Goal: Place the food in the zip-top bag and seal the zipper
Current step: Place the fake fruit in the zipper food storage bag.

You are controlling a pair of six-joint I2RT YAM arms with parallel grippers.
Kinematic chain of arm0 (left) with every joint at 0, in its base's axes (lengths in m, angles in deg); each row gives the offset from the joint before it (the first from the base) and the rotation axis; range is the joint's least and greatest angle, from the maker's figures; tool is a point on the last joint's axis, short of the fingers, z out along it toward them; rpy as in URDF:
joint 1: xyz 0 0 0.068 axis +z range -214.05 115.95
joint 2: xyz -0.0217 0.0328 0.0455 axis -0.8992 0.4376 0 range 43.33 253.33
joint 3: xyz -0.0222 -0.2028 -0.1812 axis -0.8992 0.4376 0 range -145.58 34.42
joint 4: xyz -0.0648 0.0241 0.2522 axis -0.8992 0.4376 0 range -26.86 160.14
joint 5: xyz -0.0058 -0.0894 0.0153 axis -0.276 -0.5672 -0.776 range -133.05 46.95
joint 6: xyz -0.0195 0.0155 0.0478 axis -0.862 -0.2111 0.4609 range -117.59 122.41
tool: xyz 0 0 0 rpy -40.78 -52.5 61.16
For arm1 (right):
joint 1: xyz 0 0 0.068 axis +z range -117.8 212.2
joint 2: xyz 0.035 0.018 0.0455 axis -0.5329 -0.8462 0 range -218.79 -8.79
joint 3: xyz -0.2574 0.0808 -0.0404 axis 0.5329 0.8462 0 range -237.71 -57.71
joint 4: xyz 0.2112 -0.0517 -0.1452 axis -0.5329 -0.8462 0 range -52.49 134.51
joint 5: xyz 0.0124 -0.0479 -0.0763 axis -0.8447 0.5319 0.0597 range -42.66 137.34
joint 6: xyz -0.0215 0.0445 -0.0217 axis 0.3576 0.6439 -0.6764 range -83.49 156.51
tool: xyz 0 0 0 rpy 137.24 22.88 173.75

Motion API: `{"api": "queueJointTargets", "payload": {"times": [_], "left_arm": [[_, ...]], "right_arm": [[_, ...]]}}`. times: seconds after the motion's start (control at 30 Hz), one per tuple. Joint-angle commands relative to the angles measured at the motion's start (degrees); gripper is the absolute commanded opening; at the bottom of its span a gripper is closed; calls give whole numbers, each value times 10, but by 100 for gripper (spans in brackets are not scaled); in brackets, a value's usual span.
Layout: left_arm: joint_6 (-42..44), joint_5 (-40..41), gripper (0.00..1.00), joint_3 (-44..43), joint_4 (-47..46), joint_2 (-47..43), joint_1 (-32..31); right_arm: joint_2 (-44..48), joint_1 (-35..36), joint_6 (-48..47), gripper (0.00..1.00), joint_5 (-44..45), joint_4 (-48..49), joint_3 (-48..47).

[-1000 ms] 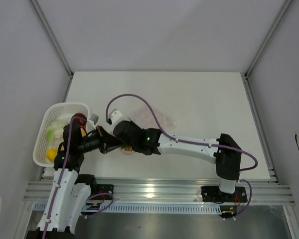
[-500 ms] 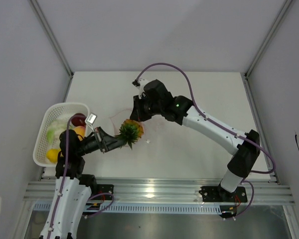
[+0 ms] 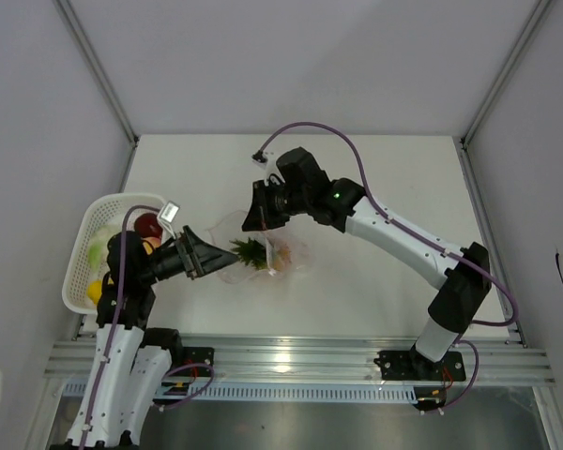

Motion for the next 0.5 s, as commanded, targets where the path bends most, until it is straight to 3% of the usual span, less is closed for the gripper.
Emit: {"api": "queueJointTargets", "payload": {"times": [0.0,0.13,0.3,0.47], "left_arm": [[93,63,85,-76,111,-35,-4],[131,133,90,-122,178,-72,-4],[145,241,83,-135,270,-65,-5],[142,246,77,-106,279,-37,-4]], "right_arm": [[27,-6,-5,0,-13,7,-2],[41,-6,-20,0,4,0,11],[63,-6,-34,0,32,-1,19],[68,-6,-41,0,47,-3,16]]}}
